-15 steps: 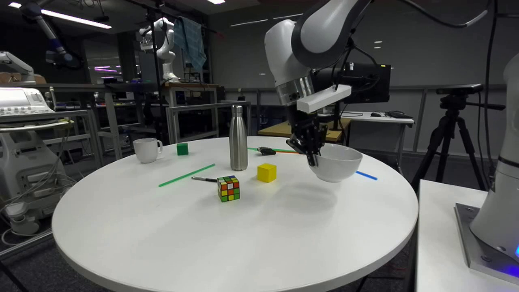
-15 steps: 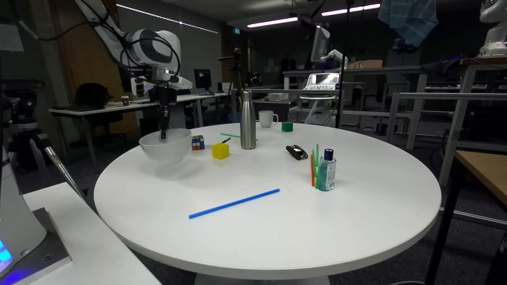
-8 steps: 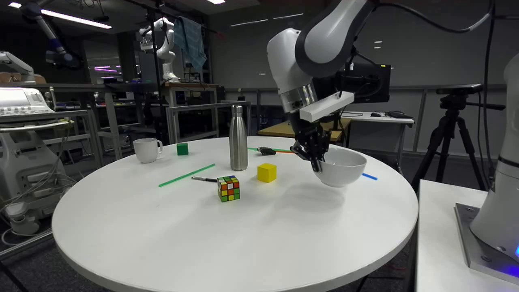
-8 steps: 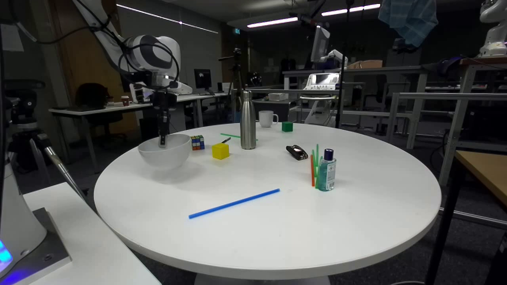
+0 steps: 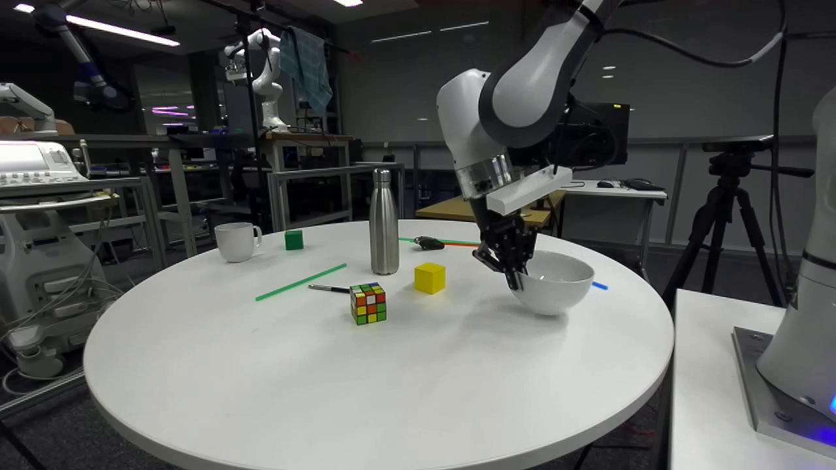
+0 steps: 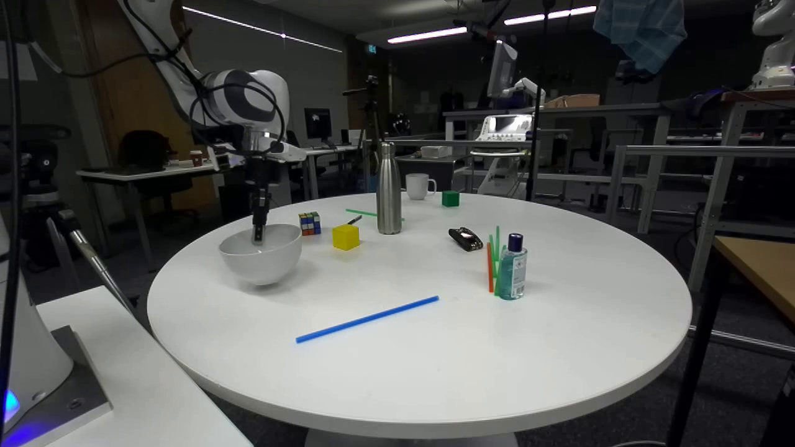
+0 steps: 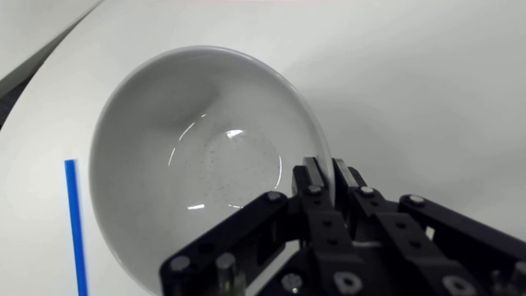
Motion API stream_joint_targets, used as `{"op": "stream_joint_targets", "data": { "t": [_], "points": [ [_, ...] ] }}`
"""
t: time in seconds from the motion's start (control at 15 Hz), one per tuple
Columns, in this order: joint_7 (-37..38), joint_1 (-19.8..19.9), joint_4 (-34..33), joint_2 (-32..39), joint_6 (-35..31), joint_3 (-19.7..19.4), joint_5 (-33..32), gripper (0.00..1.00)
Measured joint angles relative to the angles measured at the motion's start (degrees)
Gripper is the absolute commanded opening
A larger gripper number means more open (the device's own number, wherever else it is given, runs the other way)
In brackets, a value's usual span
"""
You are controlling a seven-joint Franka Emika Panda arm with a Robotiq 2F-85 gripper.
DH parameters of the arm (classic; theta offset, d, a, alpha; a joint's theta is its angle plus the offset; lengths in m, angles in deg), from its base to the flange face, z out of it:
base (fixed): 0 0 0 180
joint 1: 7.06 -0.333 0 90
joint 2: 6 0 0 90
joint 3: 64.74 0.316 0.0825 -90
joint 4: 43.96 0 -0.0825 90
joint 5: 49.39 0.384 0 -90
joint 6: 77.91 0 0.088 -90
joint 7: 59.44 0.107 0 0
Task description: Spill out the rubik's cube from the bowl to the table
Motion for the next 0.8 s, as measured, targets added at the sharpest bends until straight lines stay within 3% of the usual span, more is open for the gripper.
{"op": "stream_joint_targets", "data": {
  "t": [0.13,0.6,0.8],
  "points": [
    [0.00,0.00,0.04,0.45,-0.08,-0.28,0.04,0.44],
    [0.02,-0.02,0.02,0.66,-0.08,-0.53,0.36,0.97],
    [-0.59,-0.04,-0.40,0.14,-0.01,-0.22,3.72,1.00]
  ]
}}
